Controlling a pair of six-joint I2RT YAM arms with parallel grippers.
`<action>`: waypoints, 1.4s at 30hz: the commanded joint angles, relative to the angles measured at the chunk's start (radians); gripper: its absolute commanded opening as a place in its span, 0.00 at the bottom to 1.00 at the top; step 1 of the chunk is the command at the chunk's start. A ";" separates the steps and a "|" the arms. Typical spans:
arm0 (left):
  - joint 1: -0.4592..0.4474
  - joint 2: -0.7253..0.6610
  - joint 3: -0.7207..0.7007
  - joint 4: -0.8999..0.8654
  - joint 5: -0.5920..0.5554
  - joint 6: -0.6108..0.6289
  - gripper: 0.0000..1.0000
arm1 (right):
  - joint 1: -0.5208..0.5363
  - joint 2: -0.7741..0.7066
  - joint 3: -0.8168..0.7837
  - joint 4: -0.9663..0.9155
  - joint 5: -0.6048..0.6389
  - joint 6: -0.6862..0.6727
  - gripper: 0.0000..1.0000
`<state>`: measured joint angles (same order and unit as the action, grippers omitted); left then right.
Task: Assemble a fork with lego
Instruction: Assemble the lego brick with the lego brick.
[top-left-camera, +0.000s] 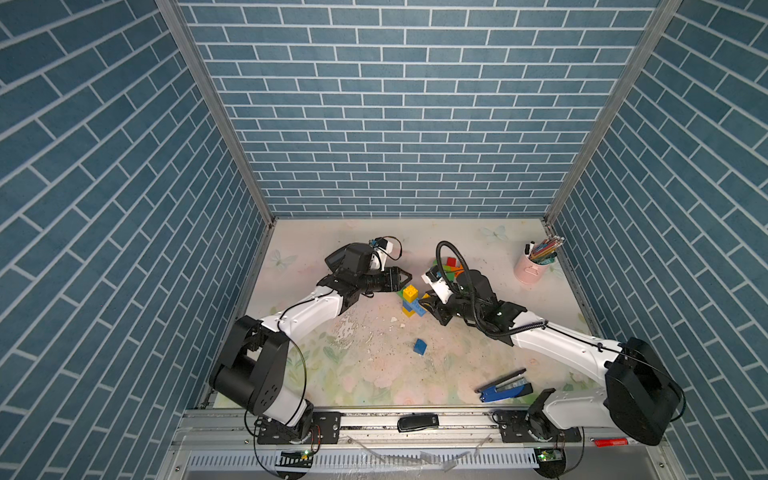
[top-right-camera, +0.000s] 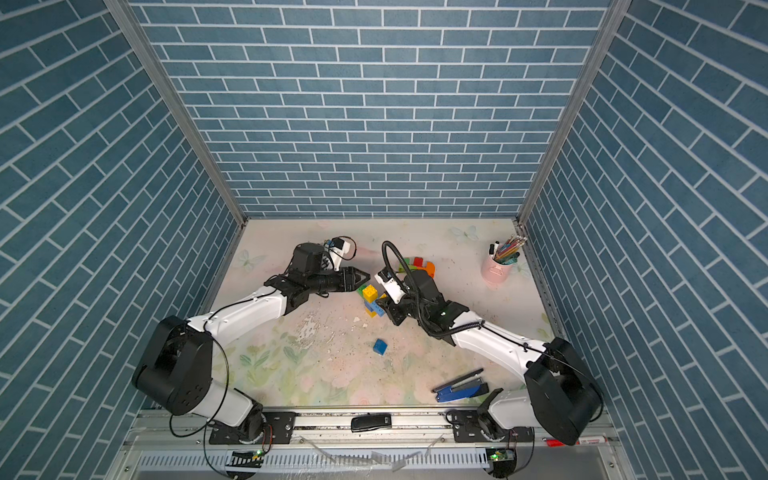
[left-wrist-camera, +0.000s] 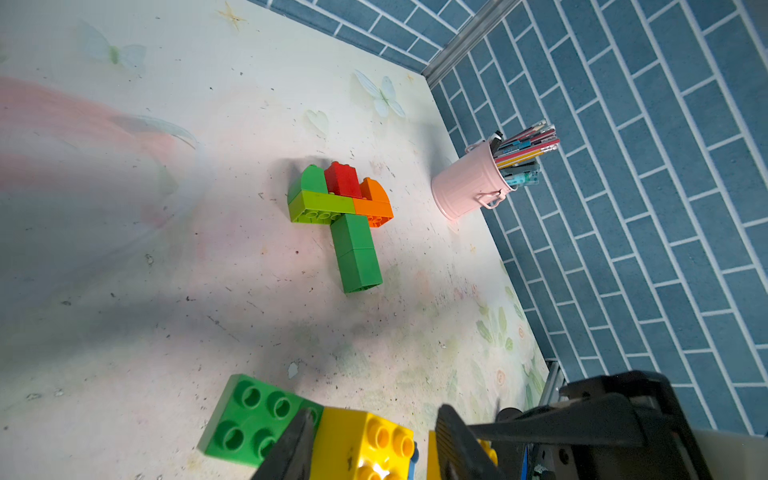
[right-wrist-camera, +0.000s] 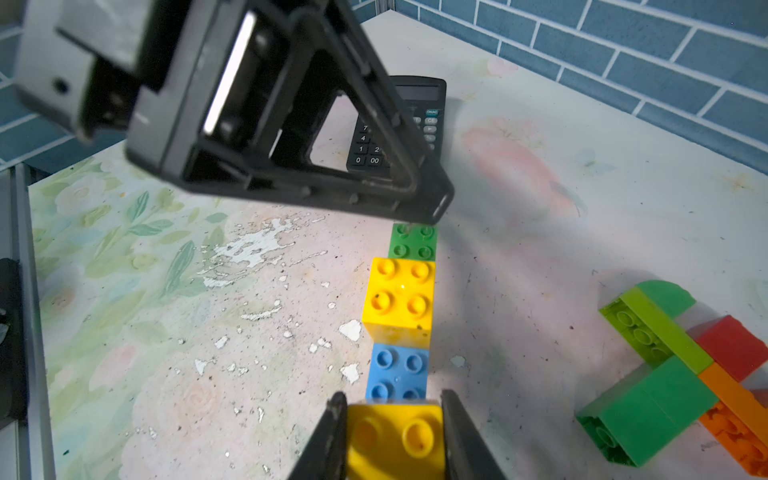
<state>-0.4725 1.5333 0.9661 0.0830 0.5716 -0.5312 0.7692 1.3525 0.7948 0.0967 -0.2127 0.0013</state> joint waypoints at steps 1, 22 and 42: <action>0.005 0.027 0.030 -0.009 0.054 0.034 0.48 | -0.004 0.021 0.035 -0.054 0.030 0.011 0.00; 0.004 0.082 0.009 -0.050 0.095 0.067 0.42 | -0.004 0.020 0.069 -0.114 0.041 0.019 0.00; 0.003 0.072 -0.038 -0.036 0.082 0.065 0.41 | 0.045 0.091 0.150 -0.205 0.091 0.013 0.00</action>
<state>-0.4725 1.6169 0.9531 0.0811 0.6594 -0.4808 0.8078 1.4403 0.9360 -0.1108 -0.1421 0.0032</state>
